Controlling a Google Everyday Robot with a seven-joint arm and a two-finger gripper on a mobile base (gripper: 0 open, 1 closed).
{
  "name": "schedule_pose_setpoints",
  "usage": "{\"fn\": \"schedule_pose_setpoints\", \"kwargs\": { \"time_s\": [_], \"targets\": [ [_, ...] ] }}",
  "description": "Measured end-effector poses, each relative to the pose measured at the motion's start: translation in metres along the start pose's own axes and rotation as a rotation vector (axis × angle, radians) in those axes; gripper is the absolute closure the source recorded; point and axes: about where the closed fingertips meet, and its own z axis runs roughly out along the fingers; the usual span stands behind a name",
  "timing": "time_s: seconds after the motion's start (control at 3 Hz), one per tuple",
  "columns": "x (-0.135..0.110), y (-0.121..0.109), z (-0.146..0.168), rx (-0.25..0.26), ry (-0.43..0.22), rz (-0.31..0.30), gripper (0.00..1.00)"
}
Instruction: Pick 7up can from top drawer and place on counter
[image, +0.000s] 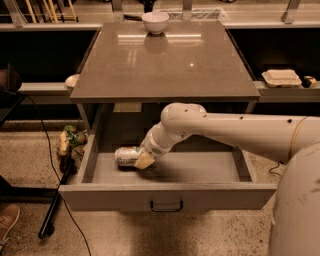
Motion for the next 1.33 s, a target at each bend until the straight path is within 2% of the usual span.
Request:
{"fn": "schedule_pose_setpoints", "kwargs": {
  "time_s": [0.33,0.67,1.0,1.33],
  "targets": [
    [0.009,0.001,-0.033,0.063,-0.058,0.016,0.87],
    [0.02,-0.002,-0.093,0.146,-0.112,0.005,1.0],
    [0.034,0.0,-0.161,0.197,-0.117,-0.06,1.0],
    [0.034,0.0,-0.161,0.197,-0.117,-0.06,1.0]
  ]
}}
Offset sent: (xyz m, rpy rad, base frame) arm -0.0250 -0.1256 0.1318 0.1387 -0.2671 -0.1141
